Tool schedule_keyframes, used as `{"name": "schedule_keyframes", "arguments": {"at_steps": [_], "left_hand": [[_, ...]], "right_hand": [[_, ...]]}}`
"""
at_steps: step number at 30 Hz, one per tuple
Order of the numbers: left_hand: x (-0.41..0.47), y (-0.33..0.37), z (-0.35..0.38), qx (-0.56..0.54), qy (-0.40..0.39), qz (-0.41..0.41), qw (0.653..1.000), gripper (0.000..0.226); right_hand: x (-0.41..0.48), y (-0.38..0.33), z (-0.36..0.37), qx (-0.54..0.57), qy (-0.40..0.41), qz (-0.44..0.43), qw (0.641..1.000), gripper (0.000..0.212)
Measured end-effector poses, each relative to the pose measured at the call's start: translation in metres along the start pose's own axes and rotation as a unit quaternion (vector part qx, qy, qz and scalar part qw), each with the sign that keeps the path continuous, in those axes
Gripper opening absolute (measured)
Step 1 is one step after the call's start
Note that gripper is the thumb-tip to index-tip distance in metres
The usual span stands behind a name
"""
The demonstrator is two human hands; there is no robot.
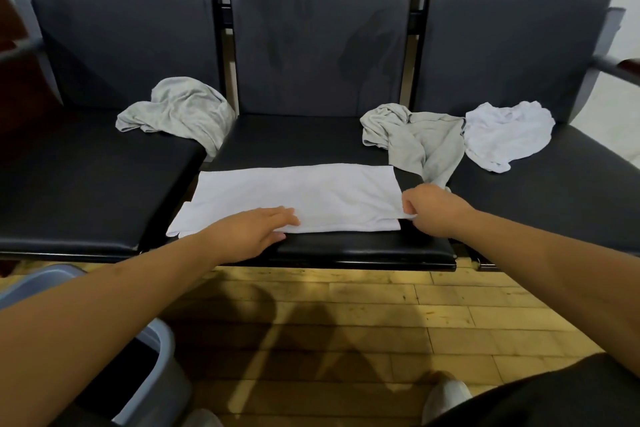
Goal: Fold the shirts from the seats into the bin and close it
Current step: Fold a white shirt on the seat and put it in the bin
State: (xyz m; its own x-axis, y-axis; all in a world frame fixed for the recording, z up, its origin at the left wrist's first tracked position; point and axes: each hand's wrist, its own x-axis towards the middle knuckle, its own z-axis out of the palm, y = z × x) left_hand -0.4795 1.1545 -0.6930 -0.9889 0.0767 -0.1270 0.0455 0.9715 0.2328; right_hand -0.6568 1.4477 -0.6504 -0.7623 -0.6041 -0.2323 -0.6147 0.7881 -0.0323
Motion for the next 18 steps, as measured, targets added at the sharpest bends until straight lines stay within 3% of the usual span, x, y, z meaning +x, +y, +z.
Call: {"name": "schedule_keyframes", "arguments": {"at_steps": [3,7,10,13,16,18], "left_hand": [[-0.001,-0.001,0.0,0.049,0.009,-0.024,0.998,0.046],[0.0,-0.005,0.001,0.111,0.009,-0.031,0.993,0.056],[0.002,-0.007,0.0,0.119,-0.003,-0.031,0.992,0.065],[0.001,-0.008,-0.005,0.117,-0.004,-0.04,0.992,0.067],[-0.004,-0.013,-0.011,0.072,-0.004,-0.053,0.996,0.047],[-0.01,-0.019,-0.017,-0.036,0.048,-0.078,0.995,0.034]], "right_hand": [[0.002,-0.003,-0.006,-0.027,-0.017,0.015,0.999,0.024],[0.013,-0.032,0.005,0.095,0.102,-0.038,0.99,0.042],[0.017,-0.05,0.022,0.087,0.034,-0.095,0.991,0.062],[0.012,-0.042,0.036,0.01,-0.033,-0.125,0.992,0.063],[0.005,-0.03,0.039,0.019,-0.044,-0.115,0.992,0.063],[0.004,-0.032,0.034,0.048,-0.048,-0.1,0.993,0.062]]}}
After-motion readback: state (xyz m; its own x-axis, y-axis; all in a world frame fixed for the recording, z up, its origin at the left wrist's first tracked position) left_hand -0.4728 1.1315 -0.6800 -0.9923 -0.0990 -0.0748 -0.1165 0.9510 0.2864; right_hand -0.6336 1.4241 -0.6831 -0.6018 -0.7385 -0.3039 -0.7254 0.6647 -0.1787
